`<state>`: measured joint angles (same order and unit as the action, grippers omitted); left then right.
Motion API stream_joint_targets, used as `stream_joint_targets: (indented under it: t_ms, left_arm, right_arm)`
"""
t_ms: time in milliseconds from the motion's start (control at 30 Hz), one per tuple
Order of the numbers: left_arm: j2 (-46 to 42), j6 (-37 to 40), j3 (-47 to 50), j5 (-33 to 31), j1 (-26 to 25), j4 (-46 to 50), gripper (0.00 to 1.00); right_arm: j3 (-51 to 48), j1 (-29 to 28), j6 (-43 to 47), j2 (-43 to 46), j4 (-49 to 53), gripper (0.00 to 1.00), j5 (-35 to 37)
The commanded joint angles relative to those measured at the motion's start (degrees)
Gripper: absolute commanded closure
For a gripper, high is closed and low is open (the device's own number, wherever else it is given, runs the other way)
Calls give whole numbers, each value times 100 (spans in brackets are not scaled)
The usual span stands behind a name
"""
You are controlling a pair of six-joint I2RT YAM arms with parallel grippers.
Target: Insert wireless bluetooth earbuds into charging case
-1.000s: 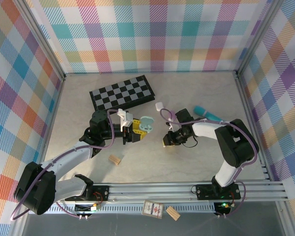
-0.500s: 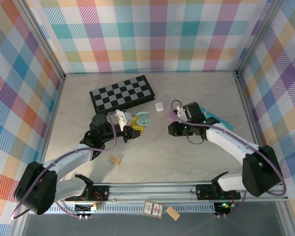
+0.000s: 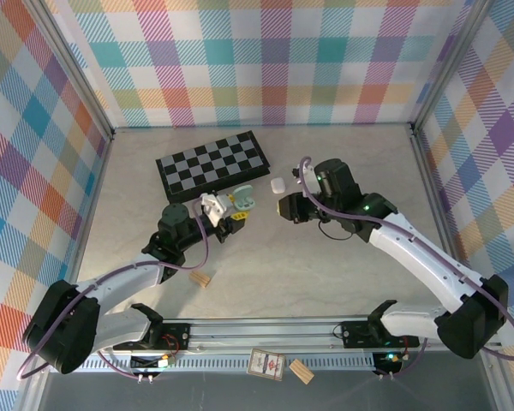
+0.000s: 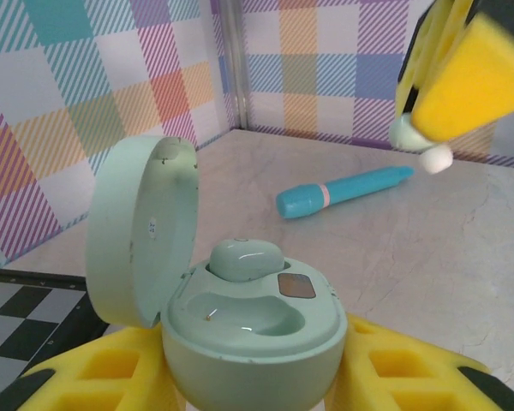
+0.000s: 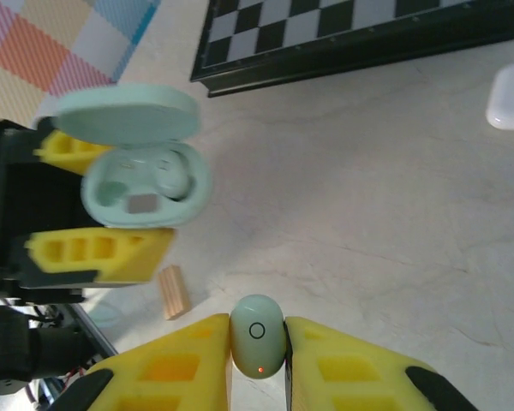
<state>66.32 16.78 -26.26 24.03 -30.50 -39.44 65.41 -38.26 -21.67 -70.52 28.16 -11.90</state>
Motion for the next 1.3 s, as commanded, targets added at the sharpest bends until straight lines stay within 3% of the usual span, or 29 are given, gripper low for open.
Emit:
stream_joint_targets:
  t_ms: [0,567,1267]
  left_arm:
    - [98,205,-41,-230,-104,-302,61]
    - [173,308,-72,-430,-272,-485,61]
    - [112,230,-72,-530,-272,-656,61]
  right_arm:
    - [336,-151,49,-230,-93,78,-196]
    - [1540,-549,322,-1566,-373,78,-602]
    - [1519,-656,373,-1857,-203,78,-332]
